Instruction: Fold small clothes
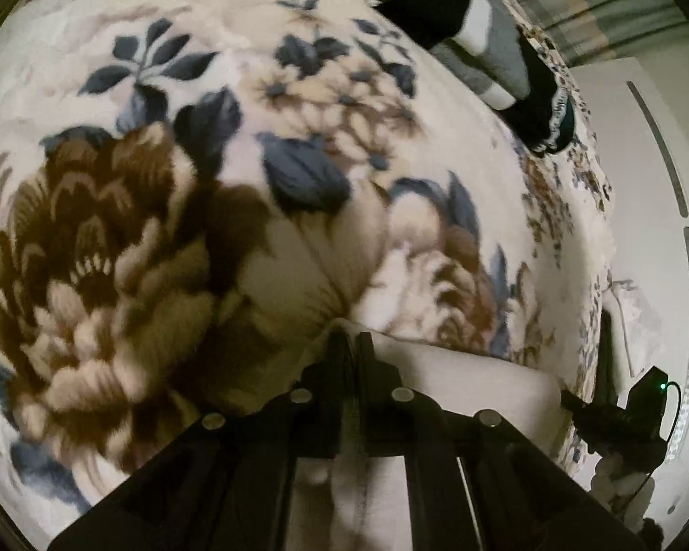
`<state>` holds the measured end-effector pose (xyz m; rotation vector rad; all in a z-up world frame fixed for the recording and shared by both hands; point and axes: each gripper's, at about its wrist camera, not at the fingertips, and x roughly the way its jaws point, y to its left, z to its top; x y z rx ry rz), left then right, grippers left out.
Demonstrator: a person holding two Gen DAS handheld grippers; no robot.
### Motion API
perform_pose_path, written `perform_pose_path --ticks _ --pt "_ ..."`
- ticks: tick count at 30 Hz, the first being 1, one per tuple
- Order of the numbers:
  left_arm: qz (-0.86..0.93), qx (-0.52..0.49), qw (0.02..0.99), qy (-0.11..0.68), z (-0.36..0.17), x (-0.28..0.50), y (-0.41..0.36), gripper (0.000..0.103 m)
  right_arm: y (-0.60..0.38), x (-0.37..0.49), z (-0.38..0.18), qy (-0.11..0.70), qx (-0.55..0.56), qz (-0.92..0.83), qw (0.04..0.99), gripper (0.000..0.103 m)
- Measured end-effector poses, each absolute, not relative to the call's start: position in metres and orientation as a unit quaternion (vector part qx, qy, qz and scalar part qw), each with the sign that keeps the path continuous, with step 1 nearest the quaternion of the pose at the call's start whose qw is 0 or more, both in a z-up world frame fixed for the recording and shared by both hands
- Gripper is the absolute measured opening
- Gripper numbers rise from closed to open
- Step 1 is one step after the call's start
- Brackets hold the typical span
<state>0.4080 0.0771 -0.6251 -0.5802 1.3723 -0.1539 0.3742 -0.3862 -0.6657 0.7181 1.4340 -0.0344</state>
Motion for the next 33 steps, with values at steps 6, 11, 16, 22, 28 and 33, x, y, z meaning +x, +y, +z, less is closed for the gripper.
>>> perform_pose_path --ticks 6,11,16,22,28,33 --pt "-0.109 -0.322 0.702 0.626 -0.612 0.399 0.091 0.032 -0.390 0.381 -0.671 0.657 0.340 0.012 0.672 0.022" --pt "-0.135 -0.384 0.677 0.613 -0.619 0.371 0.116 0.074 -0.409 0.368 -0.679 0.681 0.377 0.078 0.622 0.068" --pt "-0.180 -0.411 0.623 0.641 -0.651 0.355 0.097 0.073 -0.402 0.346 -0.722 0.695 0.430 0.155 0.556 0.068" --pt "-0.183 -0.382 0.648 0.633 -0.638 0.362 0.069 0.025 -0.369 0.343 -0.736 0.678 0.451 0.190 0.548 0.065" --pt "-0.188 -0.314 0.689 0.625 -0.597 0.374 0.054 0.016 -0.358 0.344 -0.708 0.655 0.451 0.168 0.582 0.021" --pt "-0.201 -0.302 0.700 0.615 -0.565 0.398 0.057 0.016 -0.345 0.359 -0.664 0.646 0.431 0.158 0.610 0.020"
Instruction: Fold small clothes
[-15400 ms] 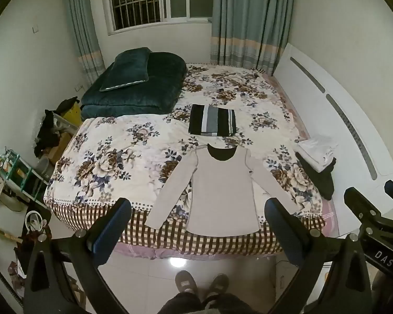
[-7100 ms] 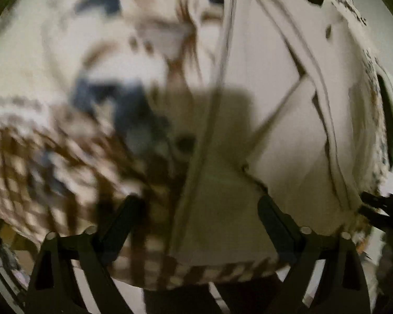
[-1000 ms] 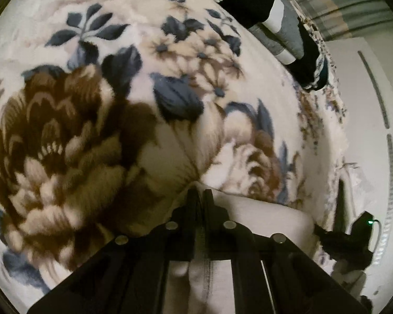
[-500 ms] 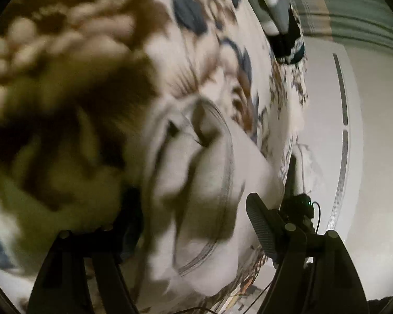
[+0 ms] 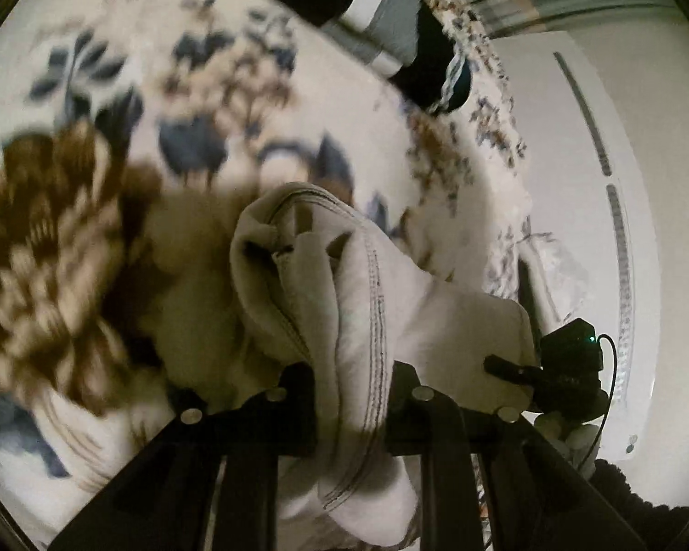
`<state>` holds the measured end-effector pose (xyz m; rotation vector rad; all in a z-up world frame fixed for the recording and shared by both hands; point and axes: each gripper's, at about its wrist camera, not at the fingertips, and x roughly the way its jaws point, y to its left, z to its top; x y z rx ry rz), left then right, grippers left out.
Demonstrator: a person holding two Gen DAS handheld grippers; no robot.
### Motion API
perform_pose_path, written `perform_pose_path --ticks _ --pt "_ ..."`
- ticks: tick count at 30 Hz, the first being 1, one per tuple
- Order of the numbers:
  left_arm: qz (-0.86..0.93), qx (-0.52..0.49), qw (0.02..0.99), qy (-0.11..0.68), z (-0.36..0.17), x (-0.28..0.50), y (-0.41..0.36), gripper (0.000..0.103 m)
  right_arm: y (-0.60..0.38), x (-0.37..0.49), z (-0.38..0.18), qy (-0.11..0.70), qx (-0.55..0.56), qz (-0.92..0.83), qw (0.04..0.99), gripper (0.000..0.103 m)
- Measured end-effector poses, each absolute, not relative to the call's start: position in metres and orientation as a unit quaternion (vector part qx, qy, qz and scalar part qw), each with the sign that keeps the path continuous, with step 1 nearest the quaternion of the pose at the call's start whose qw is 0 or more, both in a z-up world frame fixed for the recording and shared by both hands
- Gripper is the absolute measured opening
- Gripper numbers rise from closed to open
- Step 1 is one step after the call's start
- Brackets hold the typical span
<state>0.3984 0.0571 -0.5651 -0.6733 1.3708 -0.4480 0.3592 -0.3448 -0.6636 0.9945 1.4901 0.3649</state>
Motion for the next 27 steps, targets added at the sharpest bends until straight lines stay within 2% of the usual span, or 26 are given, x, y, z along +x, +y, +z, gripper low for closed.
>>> perform_pose_path --ticks 8,15,21,24,27 --pt "-0.201 -0.296 0.743 0.565 -0.498 0.506 0.078 0.016 -0.322 0.448 -0.580 0.611 0.412 0.158 0.657 0.020" --pt "-0.191 -0.270 0.787 0.520 -0.473 0.650 0.086 0.017 -0.301 0.592 -0.528 0.562 0.395 0.175 0.705 0.020" --pt "-0.169 -0.249 0.797 0.523 -0.510 0.744 0.094 0.018 -0.278 0.727 -0.543 0.553 0.362 0.180 0.729 0.020" --pt "-0.150 -0.224 0.789 0.553 -0.542 0.773 0.092 0.019 -0.278 0.766 -0.570 0.568 0.345 0.165 0.729 0.019" --pt "-0.127 -0.205 0.785 0.571 -0.554 0.783 0.093 0.025 -0.275 0.784 -0.593 0.591 0.318 0.147 0.727 0.020"
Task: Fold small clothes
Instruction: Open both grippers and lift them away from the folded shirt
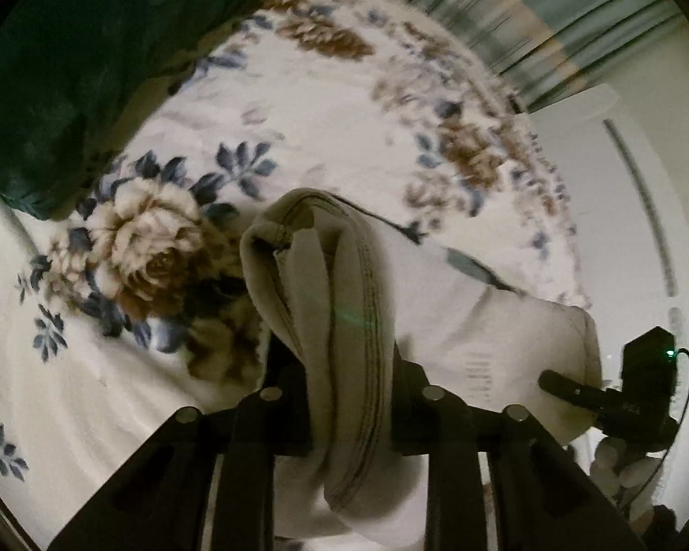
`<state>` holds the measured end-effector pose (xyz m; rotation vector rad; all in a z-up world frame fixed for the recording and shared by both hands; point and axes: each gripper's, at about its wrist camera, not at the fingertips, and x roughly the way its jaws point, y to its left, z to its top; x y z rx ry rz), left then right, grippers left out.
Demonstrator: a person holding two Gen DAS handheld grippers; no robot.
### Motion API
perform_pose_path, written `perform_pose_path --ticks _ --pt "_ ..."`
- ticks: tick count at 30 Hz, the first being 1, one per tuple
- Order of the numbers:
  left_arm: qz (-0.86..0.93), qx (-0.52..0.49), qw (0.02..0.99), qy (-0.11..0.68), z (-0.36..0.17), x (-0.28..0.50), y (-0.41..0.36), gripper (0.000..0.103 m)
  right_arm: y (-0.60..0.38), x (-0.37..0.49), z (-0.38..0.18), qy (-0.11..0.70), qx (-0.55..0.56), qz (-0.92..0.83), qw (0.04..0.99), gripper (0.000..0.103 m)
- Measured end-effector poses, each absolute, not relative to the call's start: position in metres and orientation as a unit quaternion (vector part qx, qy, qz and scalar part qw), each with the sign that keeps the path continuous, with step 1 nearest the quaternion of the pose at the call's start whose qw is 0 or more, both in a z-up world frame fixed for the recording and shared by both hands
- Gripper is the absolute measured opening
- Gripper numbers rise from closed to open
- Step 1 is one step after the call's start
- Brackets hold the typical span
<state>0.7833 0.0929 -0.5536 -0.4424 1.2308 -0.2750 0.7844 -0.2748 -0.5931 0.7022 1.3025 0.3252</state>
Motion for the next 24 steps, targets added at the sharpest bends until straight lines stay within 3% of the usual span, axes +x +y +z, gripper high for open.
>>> perform_pose_path --ticks 1,3,4,5,6,7,8,9,10,11,17,24 --pt "-0.123 -0.198 0.788 0.570 -0.553 0.783 0.093 0.030 -0.272 0.787 -0.597 0.596 0.310 0.142 0.727 0.020" --pt "-0.095 -0.172 0.801 0.566 -0.549 0.782 0.091 0.049 -0.267 0.789 -0.599 0.608 0.265 0.125 0.738 0.025" --pt "-0.082 -0.160 0.809 0.559 -0.545 0.780 0.089 0.054 -0.263 0.790 -0.598 0.613 0.233 0.112 0.746 0.033" --pt "-0.071 -0.147 0.823 0.545 -0.539 0.776 0.088 0.055 -0.258 0.790 -0.597 0.619 0.199 0.096 0.754 0.052" --pt "-0.060 -0.133 0.833 0.533 -0.534 0.772 0.087 0.057 -0.251 0.787 -0.593 0.622 0.154 0.072 0.765 0.062" --pt "-0.044 -0.116 0.844 0.523 -0.530 0.770 0.085 0.072 -0.247 0.784 -0.591 0.619 0.122 0.053 0.774 0.077" --pt "-0.030 -0.101 0.850 0.516 -0.527 0.766 0.082 0.096 -0.242 0.778 -0.588 0.614 0.085 0.031 0.784 0.088" --pt "-0.018 -0.086 0.855 0.512 -0.522 0.759 0.078 0.103 -0.237 0.774 -0.586 0.608 0.055 0.013 0.792 0.093" --pt "-0.009 -0.076 0.858 0.508 -0.521 0.756 0.076 0.103 -0.232 0.768 -0.584 0.604 0.033 -0.003 0.796 0.102" --pt "0.000 -0.065 0.861 0.505 -0.518 0.751 0.073 0.103 -0.230 0.763 -0.582 0.600 0.021 -0.016 0.799 0.103" --pt "0.033 -0.028 0.862 0.505 -0.500 0.721 0.055 0.103 -0.223 0.722 -0.554 0.571 -0.016 -0.080 0.817 0.103" --pt "0.043 -0.010 0.875 0.482 -0.434 0.662 0.029 0.103 -0.225 0.664 -0.483 0.542 -0.008 -0.097 0.834 0.103"
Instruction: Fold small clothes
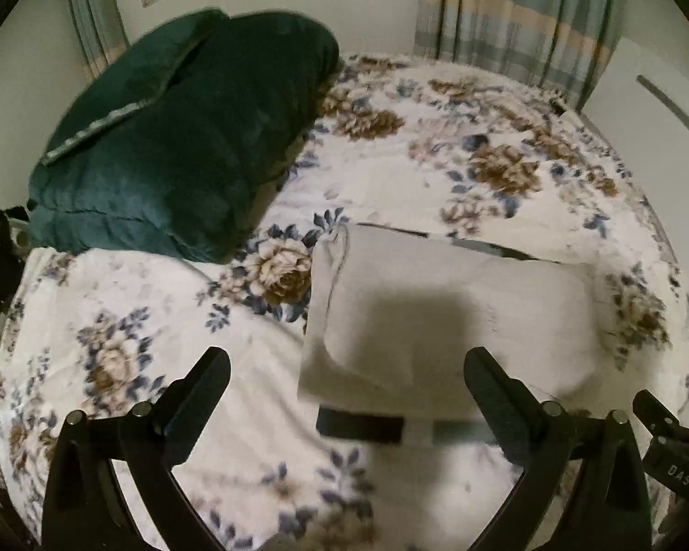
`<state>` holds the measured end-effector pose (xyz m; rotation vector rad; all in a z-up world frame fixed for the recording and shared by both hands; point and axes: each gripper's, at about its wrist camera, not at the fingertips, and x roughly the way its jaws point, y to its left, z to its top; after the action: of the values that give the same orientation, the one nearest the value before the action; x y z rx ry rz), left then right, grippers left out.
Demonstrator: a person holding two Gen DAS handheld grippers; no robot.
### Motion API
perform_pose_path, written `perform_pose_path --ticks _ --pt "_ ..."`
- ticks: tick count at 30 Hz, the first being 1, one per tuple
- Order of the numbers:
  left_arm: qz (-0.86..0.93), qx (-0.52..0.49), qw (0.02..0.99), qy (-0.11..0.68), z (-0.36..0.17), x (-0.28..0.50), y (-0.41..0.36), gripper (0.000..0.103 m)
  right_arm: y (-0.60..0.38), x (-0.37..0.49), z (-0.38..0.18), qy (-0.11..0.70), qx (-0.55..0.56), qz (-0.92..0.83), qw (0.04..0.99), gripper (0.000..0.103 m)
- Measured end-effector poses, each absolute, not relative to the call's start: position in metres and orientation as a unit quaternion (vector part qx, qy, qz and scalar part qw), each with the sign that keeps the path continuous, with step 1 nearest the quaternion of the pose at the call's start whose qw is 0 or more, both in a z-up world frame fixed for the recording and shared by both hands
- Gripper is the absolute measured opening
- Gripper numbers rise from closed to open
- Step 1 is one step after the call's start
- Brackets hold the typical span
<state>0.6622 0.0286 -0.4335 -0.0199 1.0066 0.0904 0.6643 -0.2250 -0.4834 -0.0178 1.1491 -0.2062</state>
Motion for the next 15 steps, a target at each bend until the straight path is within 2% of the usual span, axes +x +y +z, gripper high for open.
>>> perform_pose_path --ticks 15 --pt "0.023 0.000 0.907 0.421 -0.230 0.492 -0.007 0.103 -0.223 0.477 -0.229 0.424 -0.021 -0.105 0.899 0.103"
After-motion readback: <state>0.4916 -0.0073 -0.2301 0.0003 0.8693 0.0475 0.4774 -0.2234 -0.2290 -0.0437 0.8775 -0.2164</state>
